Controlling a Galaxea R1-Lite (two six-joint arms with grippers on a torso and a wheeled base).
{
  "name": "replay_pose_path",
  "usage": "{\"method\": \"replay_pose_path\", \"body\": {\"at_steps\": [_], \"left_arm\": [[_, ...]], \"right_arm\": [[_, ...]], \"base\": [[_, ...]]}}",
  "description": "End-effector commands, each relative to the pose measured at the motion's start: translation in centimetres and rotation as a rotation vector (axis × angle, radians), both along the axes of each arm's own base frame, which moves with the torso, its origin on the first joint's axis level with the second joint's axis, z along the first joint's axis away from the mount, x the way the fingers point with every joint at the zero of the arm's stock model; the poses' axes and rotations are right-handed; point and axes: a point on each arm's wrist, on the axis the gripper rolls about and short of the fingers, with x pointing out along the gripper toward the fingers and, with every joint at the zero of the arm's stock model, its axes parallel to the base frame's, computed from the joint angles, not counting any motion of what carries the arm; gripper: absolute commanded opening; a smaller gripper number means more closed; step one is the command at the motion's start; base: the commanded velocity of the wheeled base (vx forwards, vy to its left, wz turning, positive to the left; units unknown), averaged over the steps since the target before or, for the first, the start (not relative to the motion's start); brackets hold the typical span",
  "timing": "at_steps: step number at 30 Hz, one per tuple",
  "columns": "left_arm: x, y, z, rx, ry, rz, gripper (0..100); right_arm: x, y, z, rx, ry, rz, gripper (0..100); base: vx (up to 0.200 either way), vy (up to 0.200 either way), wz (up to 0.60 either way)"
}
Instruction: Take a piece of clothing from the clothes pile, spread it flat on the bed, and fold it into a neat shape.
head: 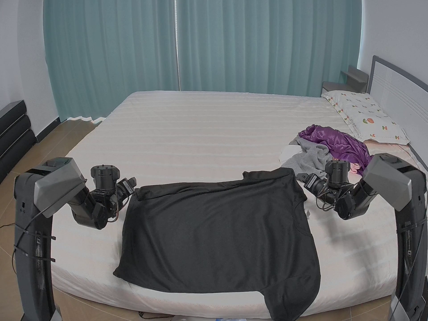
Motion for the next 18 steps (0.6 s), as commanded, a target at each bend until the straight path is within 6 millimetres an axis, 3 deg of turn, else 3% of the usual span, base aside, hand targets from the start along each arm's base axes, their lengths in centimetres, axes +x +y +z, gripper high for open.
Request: {"method": "replay_pose_path", "body": {"at_steps": [1,3,4,6,9,18], "left_arm": [[-10.3,0.2,6.5,-0.131,0.025,-0.035,100],[-11.2,0.2,6.6,-0.148,0.031,-0.033,100],[-12.7,0.0,6.5,-0.18,0.057,-0.034,100],[-14.2,-0.4,5.9,-0.203,0.099,-0.043,100],[-15.8,-1.1,5.0,-0.228,0.149,-0.054,100],[-17.8,-2.6,2.3,-0.268,0.243,-0.069,100]], "right_arm": [[-12.7,-0.1,7.4,0.123,0.017,0.119,100],[-13.8,-0.1,7.3,0.132,0.034,0.126,100],[-15.8,-0.1,7.0,0.153,0.067,0.131,100],[-17.4,0.1,6.6,0.178,0.101,0.142,100],[-19.1,0.2,5.7,0.198,0.144,0.144,100],[-20.8,0.4,3.7,0.277,0.264,0.147,100]], "base": [[0.0,0.0,0.0],[0.0,0.0,0.0],[0.0,0.0,0.0],[0.0,0.0,0.0],[0.0,0.0,0.0],[0.0,0.0,0.0]]}}
